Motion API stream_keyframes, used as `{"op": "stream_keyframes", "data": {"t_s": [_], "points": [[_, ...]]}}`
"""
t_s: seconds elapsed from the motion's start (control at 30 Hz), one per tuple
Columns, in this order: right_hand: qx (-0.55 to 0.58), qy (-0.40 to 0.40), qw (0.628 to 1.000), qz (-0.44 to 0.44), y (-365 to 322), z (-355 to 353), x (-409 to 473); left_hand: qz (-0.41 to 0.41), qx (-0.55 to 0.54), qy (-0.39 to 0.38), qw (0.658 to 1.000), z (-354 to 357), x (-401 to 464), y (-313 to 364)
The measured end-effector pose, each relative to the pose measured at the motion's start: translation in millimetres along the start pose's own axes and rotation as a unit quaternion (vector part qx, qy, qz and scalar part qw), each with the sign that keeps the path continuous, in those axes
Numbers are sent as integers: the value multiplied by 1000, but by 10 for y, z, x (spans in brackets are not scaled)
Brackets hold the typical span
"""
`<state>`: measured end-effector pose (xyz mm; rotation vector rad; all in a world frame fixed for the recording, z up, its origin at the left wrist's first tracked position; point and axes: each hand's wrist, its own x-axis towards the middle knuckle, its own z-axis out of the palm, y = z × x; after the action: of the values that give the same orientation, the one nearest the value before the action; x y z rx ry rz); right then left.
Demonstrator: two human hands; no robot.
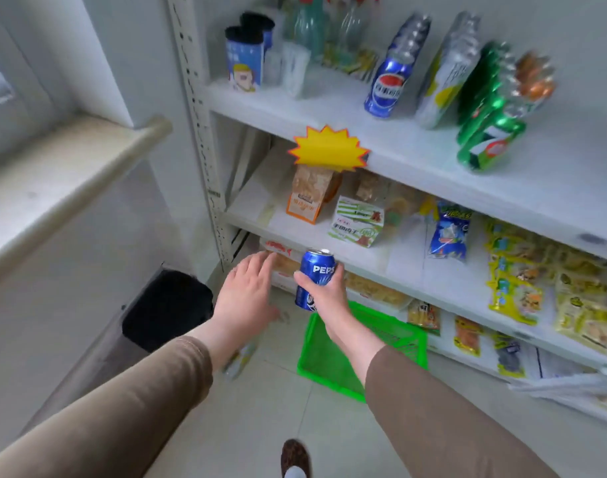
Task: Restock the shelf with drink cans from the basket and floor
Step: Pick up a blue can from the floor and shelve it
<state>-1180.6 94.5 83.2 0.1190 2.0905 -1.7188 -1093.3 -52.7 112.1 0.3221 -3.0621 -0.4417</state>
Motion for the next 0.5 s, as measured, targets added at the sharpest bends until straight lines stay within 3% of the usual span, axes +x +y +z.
{"op": "stream_keyframes", "data": {"t_s": [0.17, 0.37, 0.5], "points": [[50, 10, 998, -48, -1090, -530, -281, 68, 16, 41, 997, -997, 285, 688], [70, 26, 993, -86, -1852, -1195, -284, 98, 25, 49, 994, -1555, 639, 1450], [-1, 49, 991, -123, -2198, -1512, -9, 84, 25, 47, 995, -1721, 1031, 1700]]}}
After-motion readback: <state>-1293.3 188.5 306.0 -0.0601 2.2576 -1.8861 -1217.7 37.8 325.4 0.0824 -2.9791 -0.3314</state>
